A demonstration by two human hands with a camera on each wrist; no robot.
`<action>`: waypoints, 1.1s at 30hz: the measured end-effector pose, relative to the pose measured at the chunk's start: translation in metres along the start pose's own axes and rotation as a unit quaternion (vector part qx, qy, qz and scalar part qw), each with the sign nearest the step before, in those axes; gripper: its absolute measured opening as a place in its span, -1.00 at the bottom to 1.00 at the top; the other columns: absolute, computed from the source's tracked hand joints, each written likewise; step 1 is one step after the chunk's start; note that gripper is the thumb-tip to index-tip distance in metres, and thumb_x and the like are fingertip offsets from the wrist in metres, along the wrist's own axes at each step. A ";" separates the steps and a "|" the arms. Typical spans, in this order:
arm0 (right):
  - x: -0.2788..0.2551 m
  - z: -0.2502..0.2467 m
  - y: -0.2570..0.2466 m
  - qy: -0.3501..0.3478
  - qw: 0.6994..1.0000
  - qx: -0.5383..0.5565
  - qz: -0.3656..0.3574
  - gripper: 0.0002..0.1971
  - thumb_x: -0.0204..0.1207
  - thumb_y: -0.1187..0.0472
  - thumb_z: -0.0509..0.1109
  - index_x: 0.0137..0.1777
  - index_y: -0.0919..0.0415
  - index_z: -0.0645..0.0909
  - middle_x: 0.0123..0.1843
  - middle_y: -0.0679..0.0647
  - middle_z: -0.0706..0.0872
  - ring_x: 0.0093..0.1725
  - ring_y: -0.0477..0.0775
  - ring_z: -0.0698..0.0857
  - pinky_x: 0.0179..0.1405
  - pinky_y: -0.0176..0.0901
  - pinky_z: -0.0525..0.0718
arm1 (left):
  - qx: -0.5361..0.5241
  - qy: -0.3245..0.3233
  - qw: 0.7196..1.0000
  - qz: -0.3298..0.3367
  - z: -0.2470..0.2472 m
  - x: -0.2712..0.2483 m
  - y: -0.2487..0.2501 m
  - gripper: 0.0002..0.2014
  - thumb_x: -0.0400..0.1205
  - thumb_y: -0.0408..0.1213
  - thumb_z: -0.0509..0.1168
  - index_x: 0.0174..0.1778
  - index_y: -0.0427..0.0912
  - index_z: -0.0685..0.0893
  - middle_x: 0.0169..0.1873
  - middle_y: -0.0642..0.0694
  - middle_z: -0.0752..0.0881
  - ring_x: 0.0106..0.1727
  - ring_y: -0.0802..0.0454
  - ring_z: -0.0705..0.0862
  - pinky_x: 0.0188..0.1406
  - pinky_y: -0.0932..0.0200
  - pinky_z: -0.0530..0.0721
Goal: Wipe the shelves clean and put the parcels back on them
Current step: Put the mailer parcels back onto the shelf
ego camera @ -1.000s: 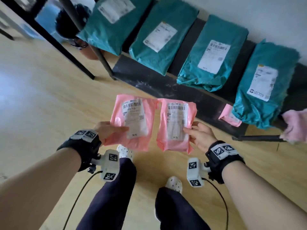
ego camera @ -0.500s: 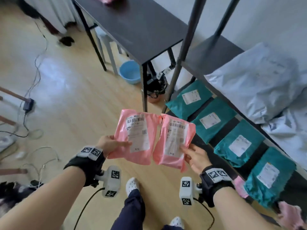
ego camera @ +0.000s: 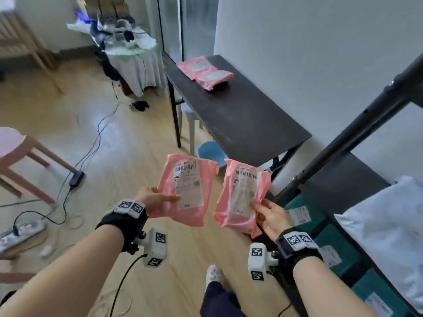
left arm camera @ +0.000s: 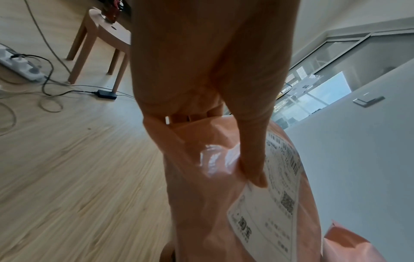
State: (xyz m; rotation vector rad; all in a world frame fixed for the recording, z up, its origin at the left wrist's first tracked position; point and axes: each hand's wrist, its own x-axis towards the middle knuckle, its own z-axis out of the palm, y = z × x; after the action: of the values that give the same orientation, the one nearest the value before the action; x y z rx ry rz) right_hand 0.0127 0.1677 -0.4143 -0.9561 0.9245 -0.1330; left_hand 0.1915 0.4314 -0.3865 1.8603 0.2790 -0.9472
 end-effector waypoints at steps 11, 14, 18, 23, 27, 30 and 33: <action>0.175 0.083 -0.122 0.001 0.998 0.054 -0.018 -0.61 0.51 0.51 0.35 0.35 0.42 0.52 0.09 0.37 0.74 -0.11 0.22 0.78 -0.29 -0.05 0.82 | -0.028 0.003 0.997 0.070 -0.018 0.160 0.185 -0.14 -0.13 -0.16 0.69 0.12 -0.39 0.69 -0.03 -0.31 0.78 -0.05 -0.27 0.77 0.02 -0.17 0.75; 0.212 0.100 -0.148 0.021 0.998 0.055 -0.013 -0.60 0.49 0.52 0.38 0.34 0.44 0.52 0.13 0.37 0.73 -0.08 0.23 0.78 -0.34 -0.08 0.80 | -0.016 -0.004 0.997 0.080 -0.018 0.199 0.229 -0.11 -0.19 -0.09 0.71 0.09 -0.35 0.70 -0.05 -0.27 0.79 -0.05 -0.25 0.78 0.03 -0.19 0.75; 0.259 0.115 -0.170 0.055 0.996 0.067 -0.010 -0.60 0.46 0.50 0.41 0.31 0.44 0.54 0.11 0.35 0.75 -0.12 0.17 0.82 -0.32 -0.11 0.79 | 0.021 -0.020 0.997 0.073 -0.018 0.264 0.277 0.02 -0.42 0.03 0.69 0.03 -0.29 0.72 -0.07 -0.24 0.80 -0.07 -0.21 0.79 0.01 -0.19 0.76; 0.312 0.136 -0.195 0.122 0.987 0.106 -0.017 -0.65 0.46 0.48 0.42 0.26 0.42 0.58 0.07 0.32 0.77 -0.18 0.11 0.84 -0.36 -0.17 0.78 | 0.111 -0.060 0.991 0.054 -0.010 0.333 0.348 -0.46 0.05 -0.13 0.71 -0.11 -0.20 0.72 -0.12 -0.17 0.80 -0.14 -0.10 0.80 -0.09 -0.04 0.79; 0.335 0.147 -0.202 0.187 0.973 0.138 -0.010 -0.65 0.45 0.45 0.44 0.25 0.37 0.60 0.08 0.30 0.78 -0.11 0.14 0.84 -0.32 -0.15 0.79 | 0.183 -0.107 0.976 0.052 0.009 0.380 0.399 -0.64 0.26 -0.22 0.65 -0.11 -0.16 0.71 -0.21 -0.06 0.77 -0.26 0.08 0.76 -0.55 0.28 0.67; 0.342 0.153 -0.204 0.233 0.959 0.163 -0.009 -0.68 0.44 0.45 0.45 0.20 0.32 0.62 0.05 0.27 0.80 -0.09 0.14 0.84 -0.31 -0.15 0.80 | 0.231 -0.140 0.961 0.052 0.033 0.406 0.426 -0.64 0.29 -0.22 0.64 -0.07 -0.14 0.69 -0.18 -0.03 0.75 -0.22 0.12 0.74 -0.47 0.30 0.69; 0.341 0.154 -0.205 0.271 0.947 0.175 -0.013 -0.72 0.45 0.46 0.45 0.15 0.31 0.63 0.05 0.28 0.79 -0.03 0.19 0.81 -0.28 -0.13 0.80 | 0.272 -0.167 0.945 0.064 0.064 0.426 0.435 -0.58 0.26 -0.16 0.65 -0.05 -0.11 0.66 -0.11 -0.05 0.76 -0.13 0.09 0.75 -0.18 0.21 0.75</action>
State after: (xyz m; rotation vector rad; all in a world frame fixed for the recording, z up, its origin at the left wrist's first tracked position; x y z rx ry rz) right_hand 0.3963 -0.0188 -0.4346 -0.6036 1.3379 -0.5869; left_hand 0.6908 0.0771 -0.4124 2.1267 -0.3425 -1.3188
